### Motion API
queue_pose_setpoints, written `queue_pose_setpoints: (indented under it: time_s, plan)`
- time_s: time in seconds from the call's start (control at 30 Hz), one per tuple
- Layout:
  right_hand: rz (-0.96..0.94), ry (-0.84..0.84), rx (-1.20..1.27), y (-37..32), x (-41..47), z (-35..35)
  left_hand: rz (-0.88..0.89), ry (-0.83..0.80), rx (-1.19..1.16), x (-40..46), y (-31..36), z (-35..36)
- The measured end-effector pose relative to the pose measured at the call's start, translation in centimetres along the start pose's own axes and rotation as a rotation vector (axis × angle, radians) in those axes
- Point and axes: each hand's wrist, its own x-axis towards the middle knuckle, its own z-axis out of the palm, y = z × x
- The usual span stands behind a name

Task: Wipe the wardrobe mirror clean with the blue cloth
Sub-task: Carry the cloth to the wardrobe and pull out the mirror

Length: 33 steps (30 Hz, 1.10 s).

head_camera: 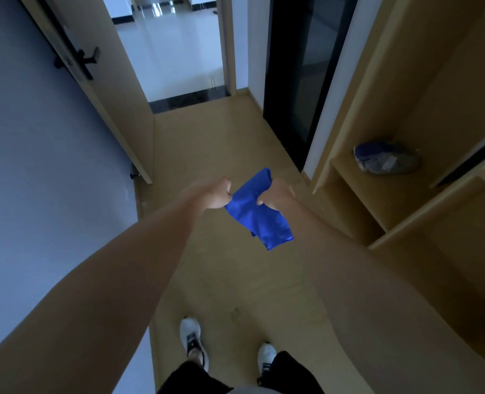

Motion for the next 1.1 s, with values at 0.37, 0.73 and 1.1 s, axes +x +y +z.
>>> queue_pose_setpoints:
  time_s: [0.37,0.73,1.1]
  plan:
    - [0.152,0.210,0.147,-8.7,10.2,-0.2,0.319,-0.040,0.127,16.1,-5.8,-8.8]
    - [0.346,0.422,0.276,-9.8,15.1,-6.1,0.650,-0.029,0.167,26.1,-0.1,-15.7]
    - [0.503,0.517,0.442,-6.0,26.0,-13.1,0.779,-0.137,0.349,37.9,10.5,-18.0]
